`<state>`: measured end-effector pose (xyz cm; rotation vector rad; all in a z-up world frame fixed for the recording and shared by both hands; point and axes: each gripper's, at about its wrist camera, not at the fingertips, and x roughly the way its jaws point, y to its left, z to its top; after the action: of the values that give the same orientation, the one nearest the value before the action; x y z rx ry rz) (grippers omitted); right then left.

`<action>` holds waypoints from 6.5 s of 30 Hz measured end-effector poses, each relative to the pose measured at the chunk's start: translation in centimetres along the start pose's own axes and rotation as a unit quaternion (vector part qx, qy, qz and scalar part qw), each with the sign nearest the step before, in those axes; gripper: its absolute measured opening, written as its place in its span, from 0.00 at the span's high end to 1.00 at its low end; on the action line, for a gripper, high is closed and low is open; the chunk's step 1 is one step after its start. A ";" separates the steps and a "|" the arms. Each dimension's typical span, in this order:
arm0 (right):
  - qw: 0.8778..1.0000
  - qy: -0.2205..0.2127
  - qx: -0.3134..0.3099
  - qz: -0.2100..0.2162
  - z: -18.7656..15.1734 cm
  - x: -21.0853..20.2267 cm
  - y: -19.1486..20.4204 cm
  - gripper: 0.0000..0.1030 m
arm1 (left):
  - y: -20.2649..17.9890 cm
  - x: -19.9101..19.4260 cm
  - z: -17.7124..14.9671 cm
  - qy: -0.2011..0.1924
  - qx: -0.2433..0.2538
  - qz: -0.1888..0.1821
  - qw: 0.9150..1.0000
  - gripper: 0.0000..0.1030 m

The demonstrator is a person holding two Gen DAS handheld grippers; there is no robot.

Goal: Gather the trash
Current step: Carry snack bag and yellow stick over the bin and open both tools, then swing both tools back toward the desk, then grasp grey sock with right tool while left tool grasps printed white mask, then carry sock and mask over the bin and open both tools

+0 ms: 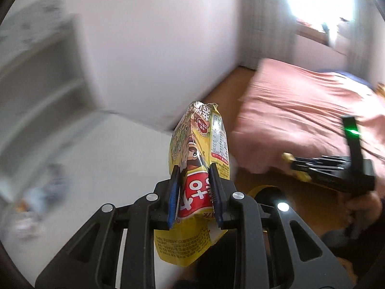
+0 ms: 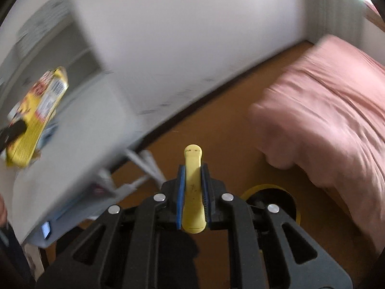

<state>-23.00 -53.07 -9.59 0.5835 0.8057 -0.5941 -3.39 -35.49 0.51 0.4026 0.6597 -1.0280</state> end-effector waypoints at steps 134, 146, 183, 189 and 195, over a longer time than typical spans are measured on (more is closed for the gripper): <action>1.000 0.000 0.004 -0.019 0.9 0.7 1.9 0.86 | -1.1 2.8 -1.5 -0.009 -0.049 -0.050 0.998 0.91; 0.986 0.055 0.121 -0.099 -4.6 2.4 -13.5 0.86 | -18.6 15.5 -5.5 0.081 0.055 -0.197 0.975 0.91; 0.979 0.096 0.153 -0.097 -4.9 6.7 -16.3 0.44 | -21.8 24.3 -7.9 0.166 0.046 -0.213 0.962 0.33; 0.980 0.076 0.140 -0.117 -4.5 5.6 -15.5 0.43 | -20.6 20.6 -6.5 0.127 0.068 -0.184 0.972 0.18; 0.988 0.004 0.076 -0.134 -2.5 1.3 -10.4 0.34 | -15.6 13.2 -4.0 0.074 0.067 -0.155 0.983 0.12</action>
<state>-30.50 -58.90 -14.56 0.6205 0.8571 -0.9057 -13.79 -49.04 -11.42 0.5081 0.8048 -1.3527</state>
